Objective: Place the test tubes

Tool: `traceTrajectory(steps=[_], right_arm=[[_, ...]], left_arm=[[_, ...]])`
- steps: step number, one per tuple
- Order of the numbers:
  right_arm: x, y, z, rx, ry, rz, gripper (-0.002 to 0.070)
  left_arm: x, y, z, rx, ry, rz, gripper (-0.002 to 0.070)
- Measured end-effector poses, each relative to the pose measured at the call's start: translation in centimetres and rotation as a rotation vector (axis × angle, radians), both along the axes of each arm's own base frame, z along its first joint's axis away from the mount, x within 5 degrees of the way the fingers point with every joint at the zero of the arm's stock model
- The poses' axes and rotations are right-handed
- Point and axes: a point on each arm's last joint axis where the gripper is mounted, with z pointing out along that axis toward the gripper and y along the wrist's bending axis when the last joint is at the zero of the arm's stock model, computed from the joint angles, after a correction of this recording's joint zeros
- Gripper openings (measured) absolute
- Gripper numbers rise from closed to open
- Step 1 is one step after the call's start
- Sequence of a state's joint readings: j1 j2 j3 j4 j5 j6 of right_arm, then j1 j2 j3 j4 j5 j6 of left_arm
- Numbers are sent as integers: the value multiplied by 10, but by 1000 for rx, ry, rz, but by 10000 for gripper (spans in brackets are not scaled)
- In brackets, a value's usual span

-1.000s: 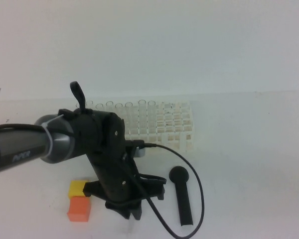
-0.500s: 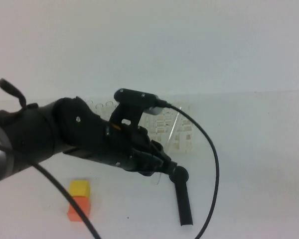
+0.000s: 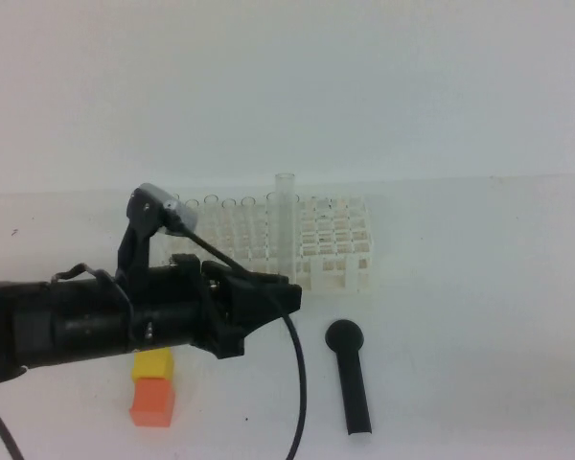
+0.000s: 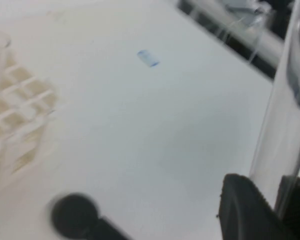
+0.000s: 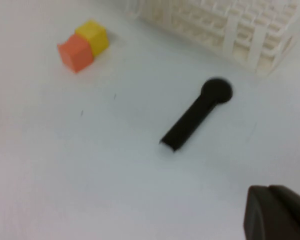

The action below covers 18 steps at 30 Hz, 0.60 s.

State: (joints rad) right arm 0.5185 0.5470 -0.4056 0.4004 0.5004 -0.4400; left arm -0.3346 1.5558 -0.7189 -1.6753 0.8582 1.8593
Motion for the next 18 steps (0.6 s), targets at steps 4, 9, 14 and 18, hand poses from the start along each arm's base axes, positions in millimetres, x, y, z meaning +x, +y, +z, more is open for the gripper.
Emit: traceTrajectory(steps=[4,9,14,18], right_arm=[[8,0,2,94,-80,-73,-1],[24,4,2,111,-125,-128,-1],[44,13,-11,103,-48,-180,-1],[57,16,-12,146,-32,-244,-1]], left_arm=[[-10,3,7,-101,10,-136,111],[-22,-1,13,-175,20,-261,111],[-21,0,14,-186,18,-243,-1],[-21,0,14,-183,9,-248,111]])
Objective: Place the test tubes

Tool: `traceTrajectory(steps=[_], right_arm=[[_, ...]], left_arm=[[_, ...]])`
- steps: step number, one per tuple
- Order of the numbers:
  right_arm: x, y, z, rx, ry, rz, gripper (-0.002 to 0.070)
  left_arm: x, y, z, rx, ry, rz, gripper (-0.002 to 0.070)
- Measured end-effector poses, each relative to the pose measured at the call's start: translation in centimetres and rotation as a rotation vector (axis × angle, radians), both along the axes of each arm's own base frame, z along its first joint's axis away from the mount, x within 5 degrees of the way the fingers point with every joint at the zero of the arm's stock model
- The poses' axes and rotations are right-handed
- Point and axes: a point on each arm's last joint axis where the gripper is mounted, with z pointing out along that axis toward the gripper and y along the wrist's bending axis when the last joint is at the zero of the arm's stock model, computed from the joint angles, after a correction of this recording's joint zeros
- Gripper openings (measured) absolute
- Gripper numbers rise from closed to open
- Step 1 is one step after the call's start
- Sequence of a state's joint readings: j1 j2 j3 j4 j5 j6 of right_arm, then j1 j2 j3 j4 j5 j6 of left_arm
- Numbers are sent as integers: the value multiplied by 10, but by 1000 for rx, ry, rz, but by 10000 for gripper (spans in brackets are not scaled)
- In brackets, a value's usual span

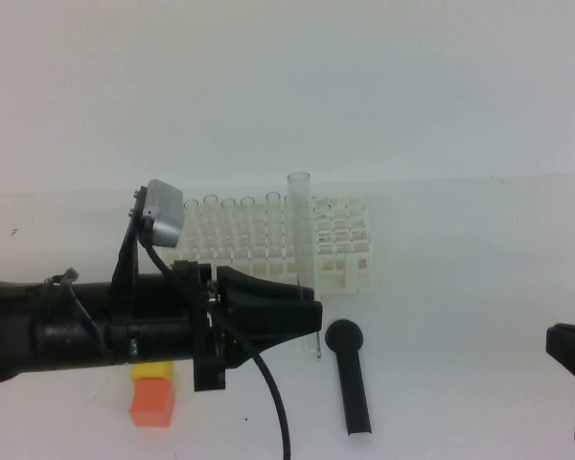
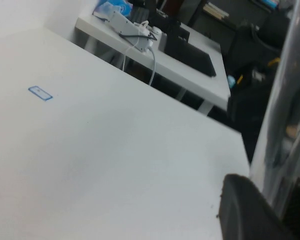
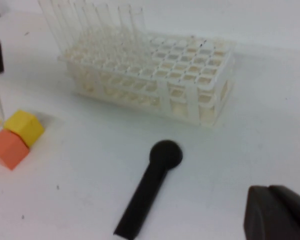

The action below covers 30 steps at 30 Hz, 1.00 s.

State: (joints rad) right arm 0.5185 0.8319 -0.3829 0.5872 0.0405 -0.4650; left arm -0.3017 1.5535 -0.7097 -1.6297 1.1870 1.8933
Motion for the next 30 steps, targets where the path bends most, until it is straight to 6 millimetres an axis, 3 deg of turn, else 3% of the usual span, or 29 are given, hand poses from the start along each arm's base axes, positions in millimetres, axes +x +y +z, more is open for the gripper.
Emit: traceTrajectory(steps=[1,2,3,4,5,6,7,8,9,10,11,12,13,16,17,18,19,20,21,22,23,24,30], right_arm=[[2,1,3,5,-2,-1,-1],[4,2,6,9,-9,-1,-1],[5,4,11,9,-22,11,-1],[6,7,17,2,-39,33,-1],[6,9,23,-8,-58,57,-1],[5,13,30,-22,-84,91,-1],[5,16,38,-30,-110,122,-1],[4,19,44,-28,-131,142,-1],[4,22,51,-16,-148,158,-1],[3,25,56,1,-159,171,-1],[2,27,59,10,-168,180,-1],[1,29,63,19,-177,191,-1],[0,31,64,26,-182,202,-1],[-5,37,66,35,-200,235,-1],[-6,38,67,39,-210,241,-1],[-7,40,68,47,-221,247,-1],[-8,42,70,55,-235,250,-1],[-8,43,71,61,-247,250,-1],[-9,44,72,69,-263,248,-1],[-8,45,73,75,-275,243,-1],[-8,46,73,73,-279,242,-1],[-6,47,72,64,-279,243,-1],[0,61,46,-192,-262,402,-1]], left_arm=[[-1,-1,-1,7,-36,-18,111],[-2,-1,-1,17,-84,-39,-1],[-3,0,-2,28,-133,-61,111],[-4,0,-3,37,-171,-80,111],[-4,0,-4,40,-198,-90,-1],[-4,0,-4,41,-216,-94,111],[-4,0,-4,40,-232,-98,111],[-4,0,-4,42,-245,-103,-1],[-4,0,-4,42,-256,-105,111],[-4,0,-4,41,-271,-109,111],[-4,0,-4,41,-282,-112,-1],[-4,0,-4,41,-288,-113,111],[-4,0,-4,41,-292,-114,111],[-4,0,-4,41,-296,-115,111],[-4,0,-4,41,-296,-115,-1],[-4,0,-4,41,-296,-115,111],[-4,0,-4,41,-296,-115,111],[-4,0,-4,41,-296,-115,-1],[-4,0,-4,41,-296,-115,111],[-4,0,-4,41,-296,-115,111],[-4,0,-4,41,-296,-115,-1],[-4,0,-4,40,-294,-116,111],[-4,0,-4,40,-264,-108,111]])
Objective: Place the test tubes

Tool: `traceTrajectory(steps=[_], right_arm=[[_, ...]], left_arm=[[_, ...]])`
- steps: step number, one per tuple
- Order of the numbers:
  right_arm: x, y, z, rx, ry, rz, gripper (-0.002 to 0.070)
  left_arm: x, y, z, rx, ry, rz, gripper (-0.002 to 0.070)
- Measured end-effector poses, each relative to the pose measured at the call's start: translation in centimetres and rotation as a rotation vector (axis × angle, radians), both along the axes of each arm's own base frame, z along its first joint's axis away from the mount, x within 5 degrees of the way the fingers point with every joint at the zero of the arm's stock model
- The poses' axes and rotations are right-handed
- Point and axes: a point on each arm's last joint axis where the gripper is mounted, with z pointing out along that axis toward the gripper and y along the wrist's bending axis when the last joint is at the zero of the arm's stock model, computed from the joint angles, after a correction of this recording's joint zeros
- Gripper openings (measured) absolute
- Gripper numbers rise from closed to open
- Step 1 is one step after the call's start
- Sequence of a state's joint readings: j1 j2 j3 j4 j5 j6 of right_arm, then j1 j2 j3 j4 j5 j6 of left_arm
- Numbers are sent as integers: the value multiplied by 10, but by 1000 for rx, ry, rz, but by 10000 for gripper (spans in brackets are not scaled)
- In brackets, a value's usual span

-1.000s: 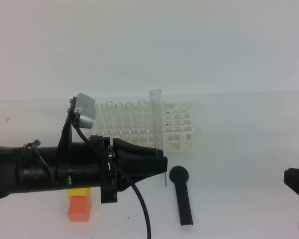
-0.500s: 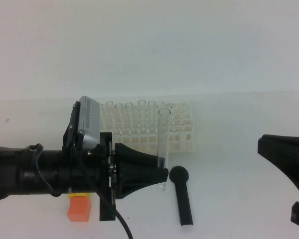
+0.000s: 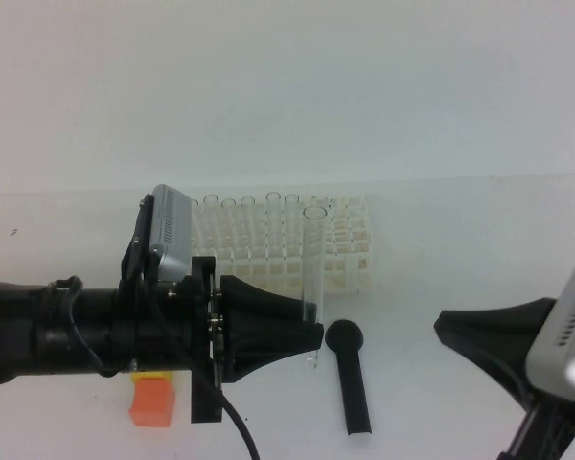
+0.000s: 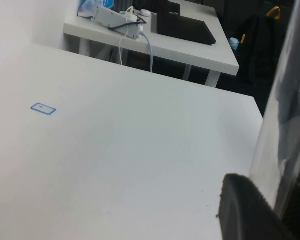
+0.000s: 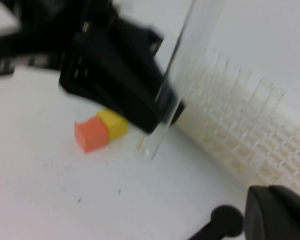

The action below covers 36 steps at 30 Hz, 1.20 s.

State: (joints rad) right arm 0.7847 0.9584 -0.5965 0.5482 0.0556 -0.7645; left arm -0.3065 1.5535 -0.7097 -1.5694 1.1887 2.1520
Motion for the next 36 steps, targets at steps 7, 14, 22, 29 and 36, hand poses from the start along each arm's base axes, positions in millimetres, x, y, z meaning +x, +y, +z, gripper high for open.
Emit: traceTrajectory(steps=[7,14,22,29,36], right_arm=[[4,5,-9,-66,-4,25,-1],[6,5,-6,-69,-55,19,-1],[6,4,-6,-76,-68,22,-1],[6,5,-6,-77,-69,23,-1],[6,5,-6,-77,-72,23,-1]], left_arm=[[0,0,0,0,0,0,111],[0,0,0,0,0,0,111],[0,0,0,0,0,0,111],[0,0,0,-1,1,-1,111],[0,0,0,-1,1,-1,111]])
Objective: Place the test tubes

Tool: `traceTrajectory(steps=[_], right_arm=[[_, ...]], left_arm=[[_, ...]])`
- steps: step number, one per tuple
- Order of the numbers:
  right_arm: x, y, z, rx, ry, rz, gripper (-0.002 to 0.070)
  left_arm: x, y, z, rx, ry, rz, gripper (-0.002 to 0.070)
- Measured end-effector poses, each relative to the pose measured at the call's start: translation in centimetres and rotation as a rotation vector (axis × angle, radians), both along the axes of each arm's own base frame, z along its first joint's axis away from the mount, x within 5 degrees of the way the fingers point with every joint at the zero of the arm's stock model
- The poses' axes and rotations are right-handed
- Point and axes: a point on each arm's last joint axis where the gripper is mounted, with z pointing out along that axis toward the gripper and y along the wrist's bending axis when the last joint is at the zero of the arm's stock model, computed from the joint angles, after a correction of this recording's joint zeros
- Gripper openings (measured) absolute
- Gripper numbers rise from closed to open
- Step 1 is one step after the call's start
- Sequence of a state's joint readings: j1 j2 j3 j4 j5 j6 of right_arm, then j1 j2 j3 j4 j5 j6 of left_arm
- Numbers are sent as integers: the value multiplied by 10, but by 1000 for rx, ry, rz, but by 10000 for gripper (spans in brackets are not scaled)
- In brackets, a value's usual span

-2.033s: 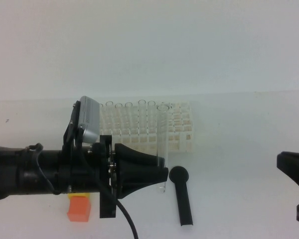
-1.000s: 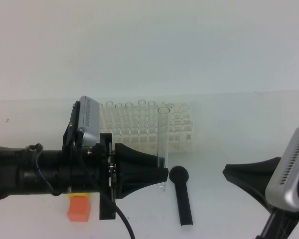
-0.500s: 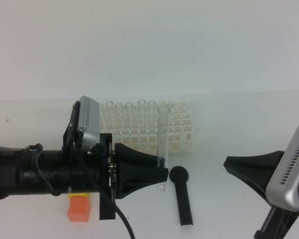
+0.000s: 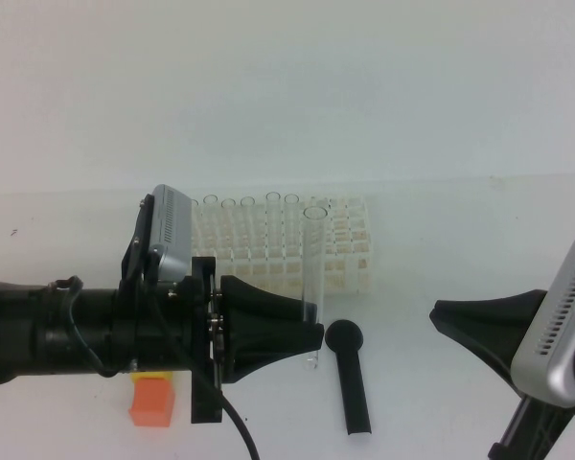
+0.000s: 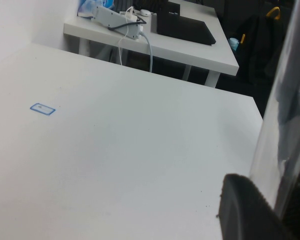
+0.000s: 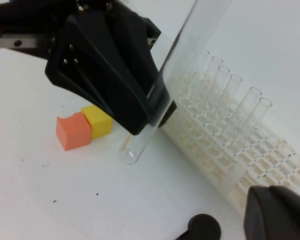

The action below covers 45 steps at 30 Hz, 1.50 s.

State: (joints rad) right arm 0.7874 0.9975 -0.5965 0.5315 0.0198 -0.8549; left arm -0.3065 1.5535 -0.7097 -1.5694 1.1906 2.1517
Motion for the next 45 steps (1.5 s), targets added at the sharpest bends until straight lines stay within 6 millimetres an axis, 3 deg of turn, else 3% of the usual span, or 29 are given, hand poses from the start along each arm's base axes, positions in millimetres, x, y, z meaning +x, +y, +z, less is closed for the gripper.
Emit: traceTrajectory(steps=[1,2,3,11,24,32,37,41,45], right_arm=[[0,0,0,0,0,0,-1],[0,0,0,3,0,-2,-1],[0,0,0,8,6,-4,-1],[-1,1,2,155,136,-63,-1],[-5,7,8,-12,-156,142,-1],[-18,18,21,84,-166,317,-1],[-17,22,31,143,-134,315,-1],[-10,26,25,144,-65,275,-1],[2,20,18,110,7,124,-1]], left_arm=[[0,0,0,0,0,0,111],[0,0,0,0,0,0,-1],[0,0,0,0,0,0,111],[0,0,0,-2,2,-2,111],[0,0,0,-2,2,-2,111],[0,0,0,-2,2,-2,111],[0,0,0,-2,2,-2,111],[0,0,0,-4,3,-4,111],[0,0,0,-4,5,-3,111]])
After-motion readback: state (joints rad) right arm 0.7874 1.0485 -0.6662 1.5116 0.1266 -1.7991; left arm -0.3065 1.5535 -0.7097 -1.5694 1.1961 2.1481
